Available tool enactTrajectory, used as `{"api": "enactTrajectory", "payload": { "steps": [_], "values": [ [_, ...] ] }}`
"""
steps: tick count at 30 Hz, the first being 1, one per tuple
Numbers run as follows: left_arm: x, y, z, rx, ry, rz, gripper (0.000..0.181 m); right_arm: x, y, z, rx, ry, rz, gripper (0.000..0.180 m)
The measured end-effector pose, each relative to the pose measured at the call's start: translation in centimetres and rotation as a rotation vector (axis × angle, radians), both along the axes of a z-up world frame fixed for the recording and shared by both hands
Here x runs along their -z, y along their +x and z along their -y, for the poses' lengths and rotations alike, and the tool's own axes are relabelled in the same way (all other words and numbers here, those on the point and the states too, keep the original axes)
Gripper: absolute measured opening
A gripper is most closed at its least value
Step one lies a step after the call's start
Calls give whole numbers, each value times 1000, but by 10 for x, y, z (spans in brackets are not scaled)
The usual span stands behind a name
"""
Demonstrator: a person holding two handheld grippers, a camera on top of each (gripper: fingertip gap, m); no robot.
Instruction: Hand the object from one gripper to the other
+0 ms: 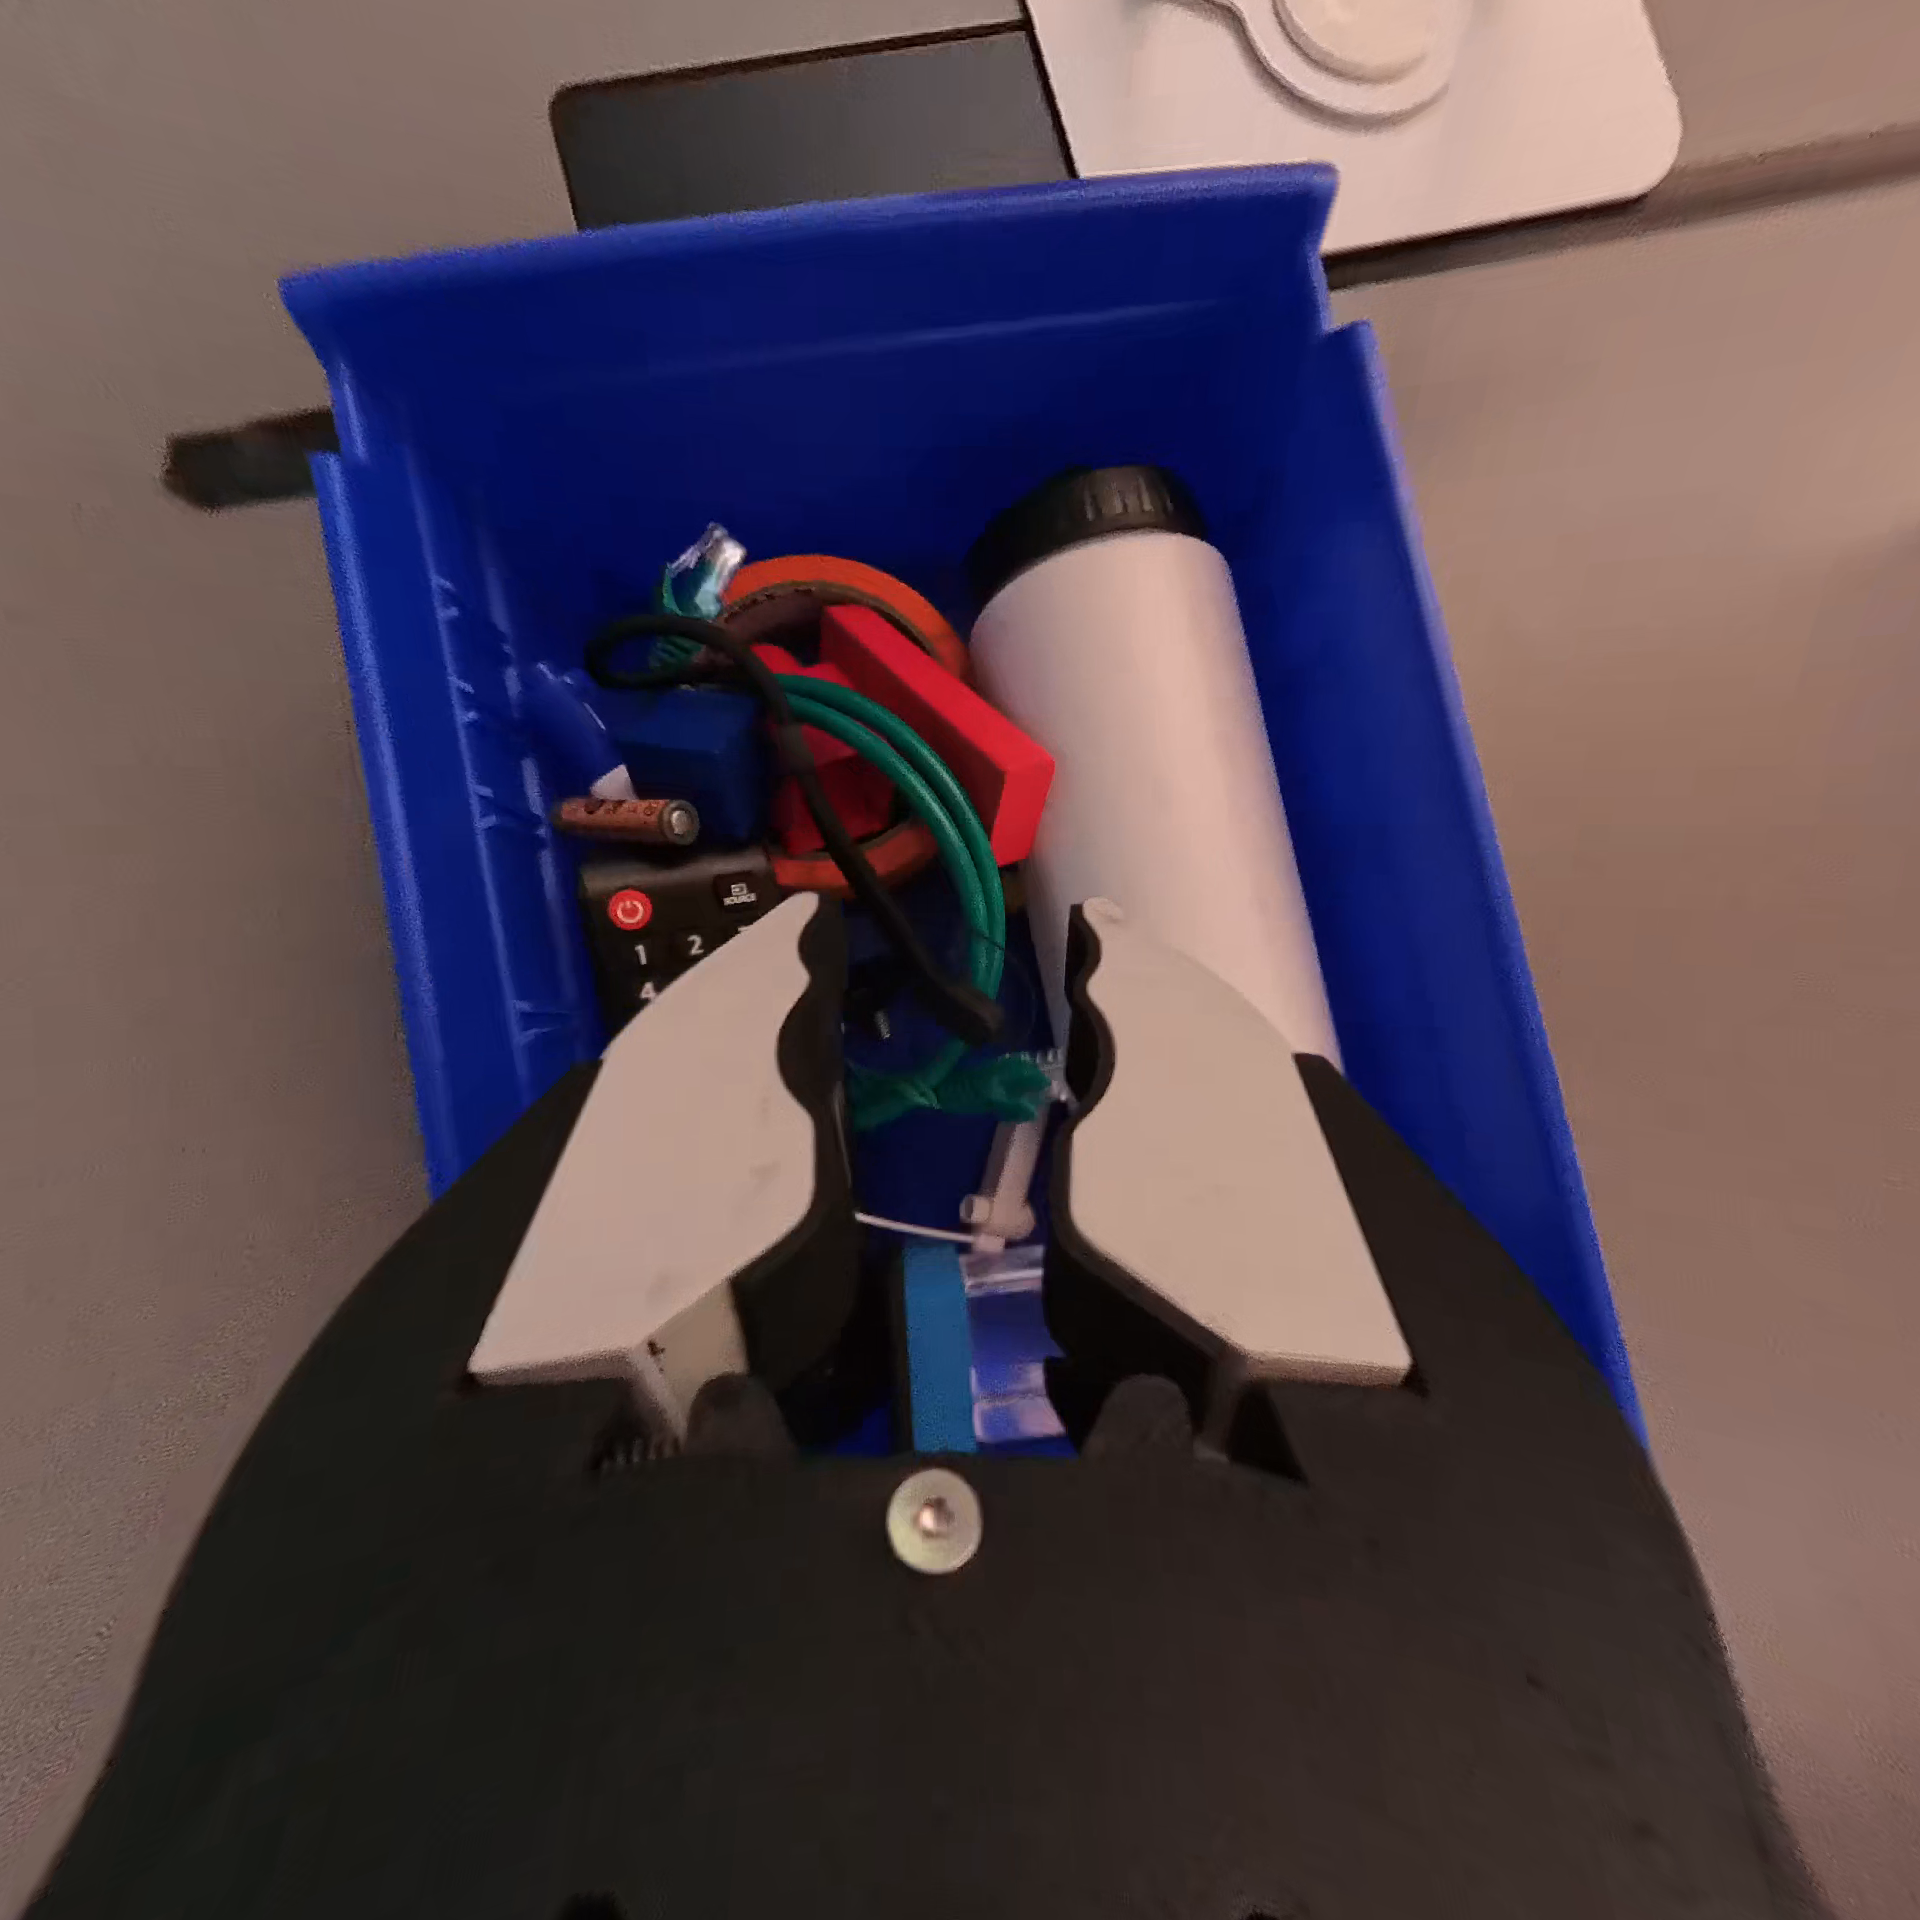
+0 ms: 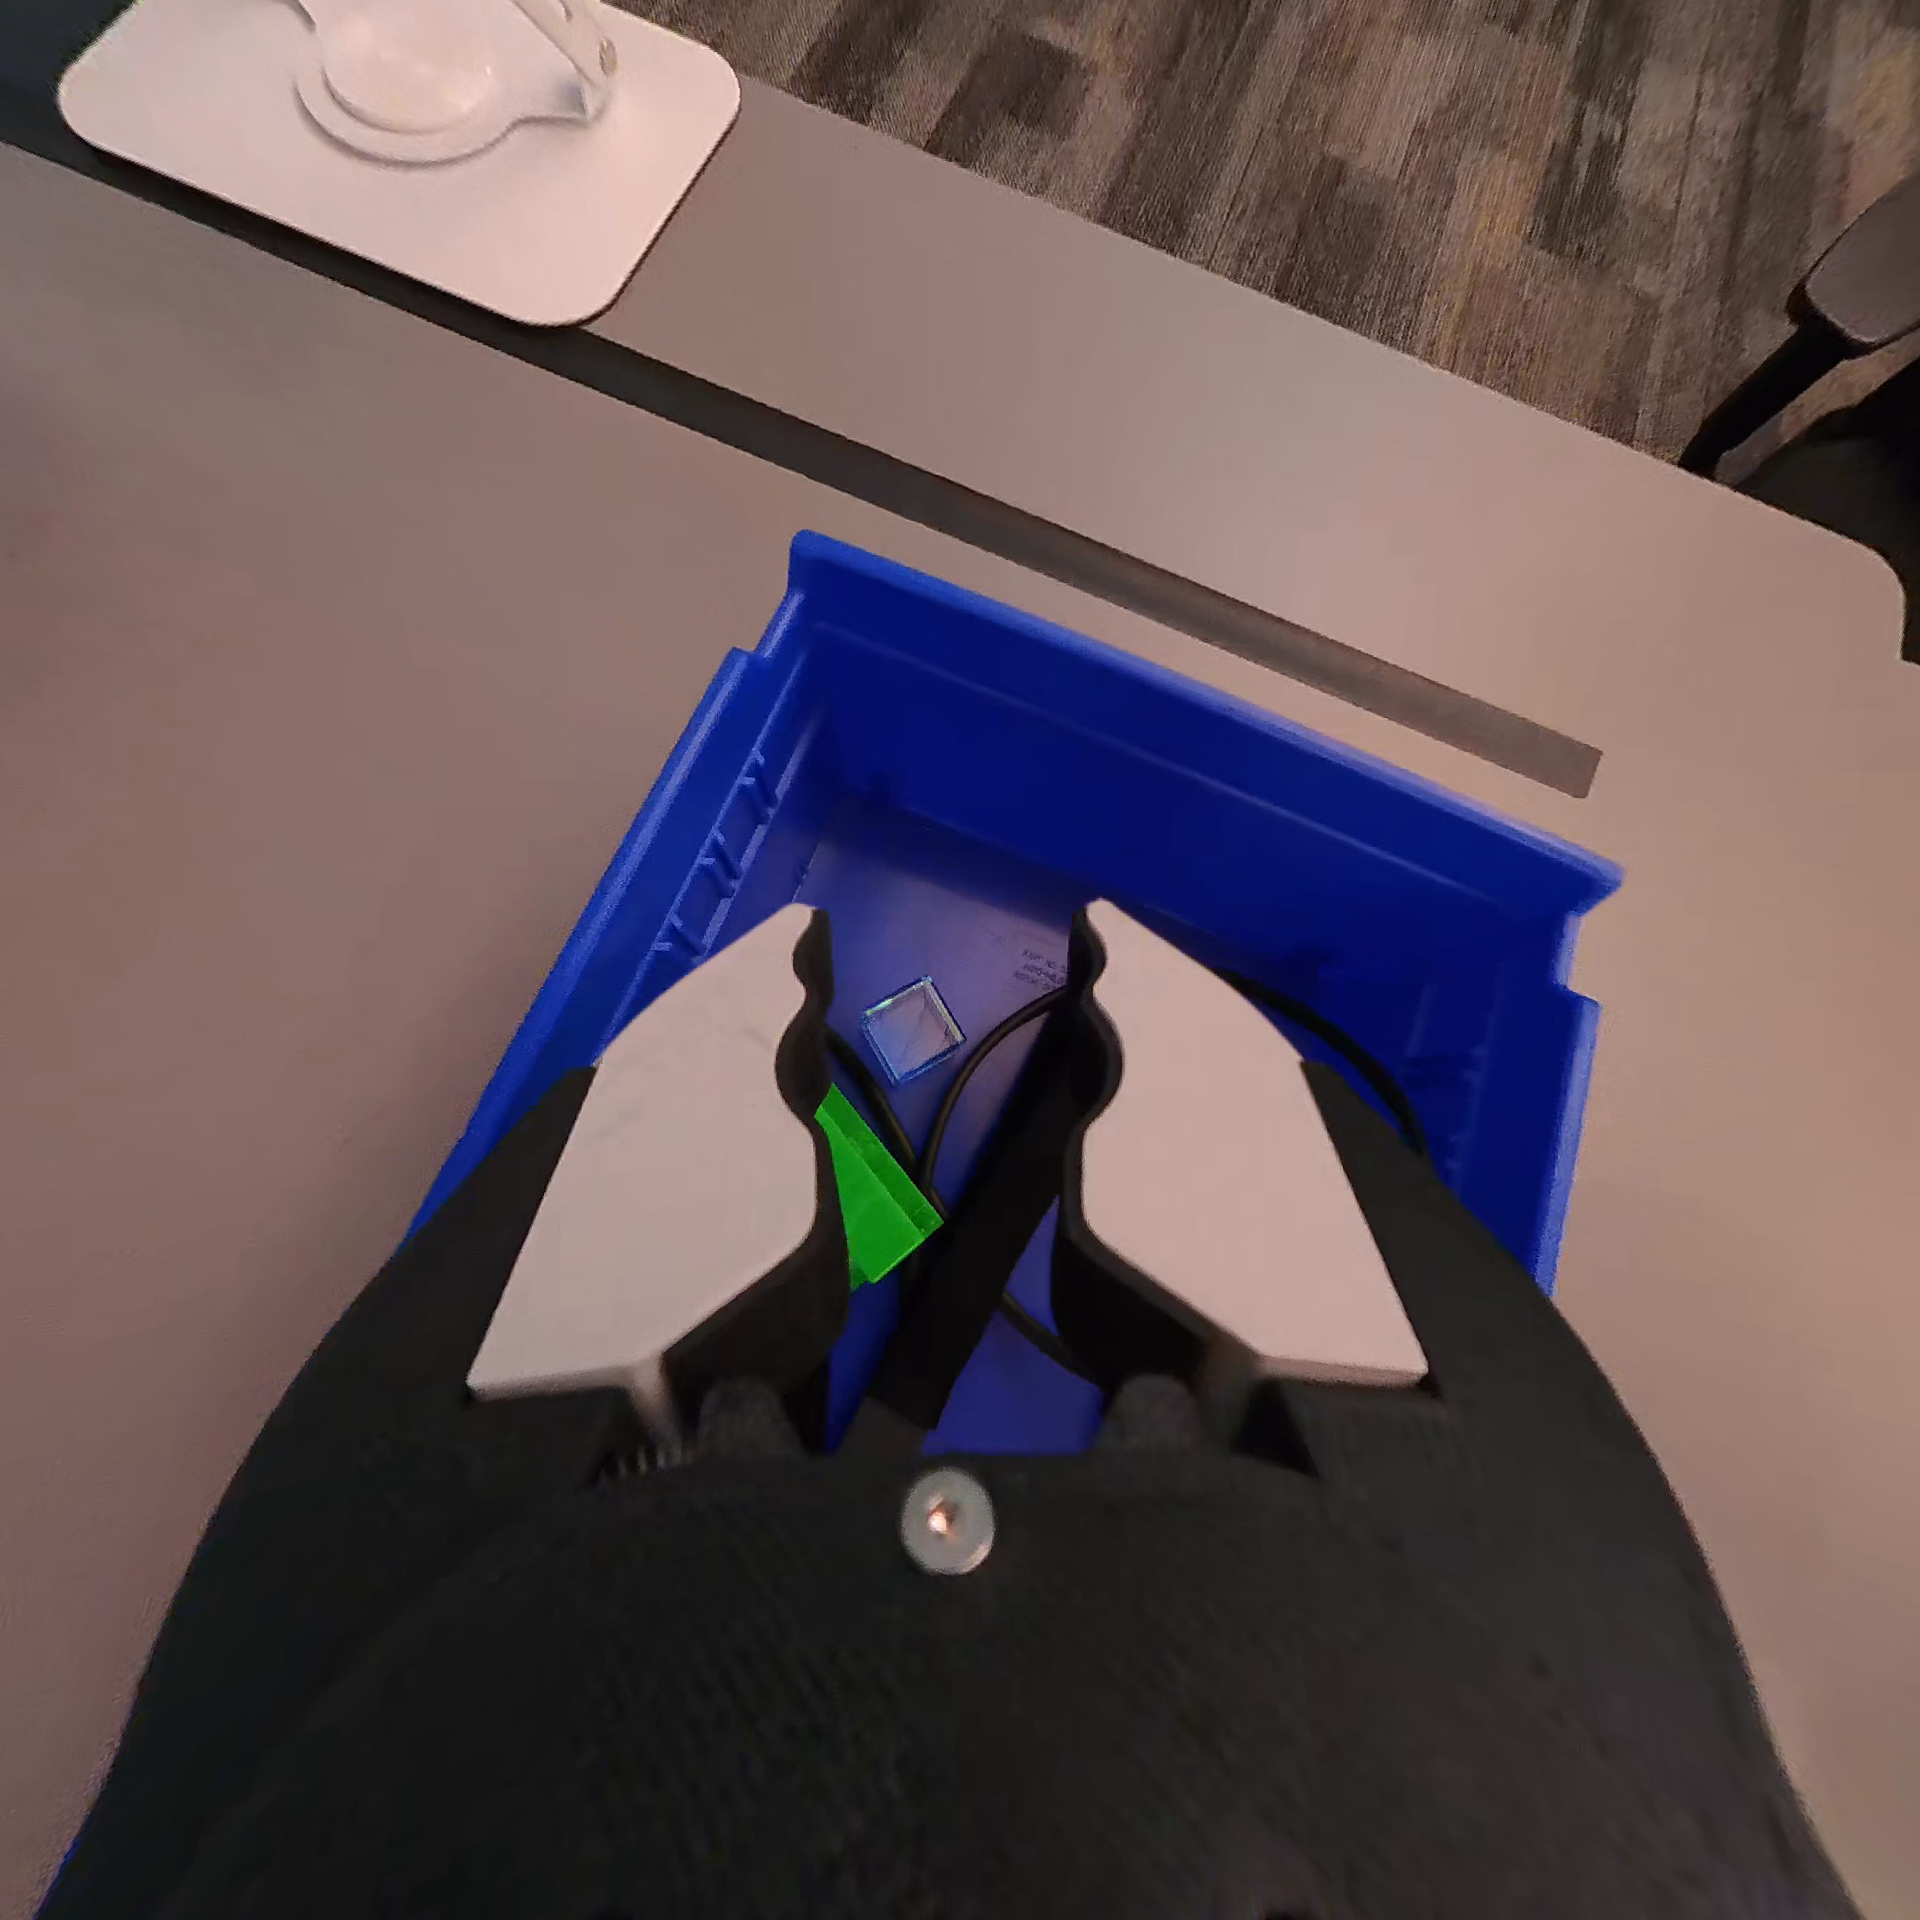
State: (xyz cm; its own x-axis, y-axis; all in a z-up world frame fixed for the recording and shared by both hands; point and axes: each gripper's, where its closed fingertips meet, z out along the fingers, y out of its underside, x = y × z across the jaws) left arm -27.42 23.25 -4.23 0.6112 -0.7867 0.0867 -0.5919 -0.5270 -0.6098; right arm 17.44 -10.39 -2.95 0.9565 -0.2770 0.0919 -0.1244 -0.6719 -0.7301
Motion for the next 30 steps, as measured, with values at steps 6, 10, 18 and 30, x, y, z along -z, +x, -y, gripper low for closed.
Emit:
{"api": "enactTrajectory", "payload": {
  "steps": [6, 10, 18, 30],
  "values": [
    [12, -14, -27, -129, -19, 40, 37, 2, 1, 0, -4, 7, -11, 45],
    [19, -6, -24, -99, -68, 62, 34, 8, 3, 1, -4, -14, -17, 44],
    [43, 5, -32, -114, -36, -31, 19, 9, 1, 0, -17, -23, -5, 42],
    [-12, 4, -20, -43, 123, 3, 4, -2, -4, -1, -35, -11, 35, 40]
  ]
}}
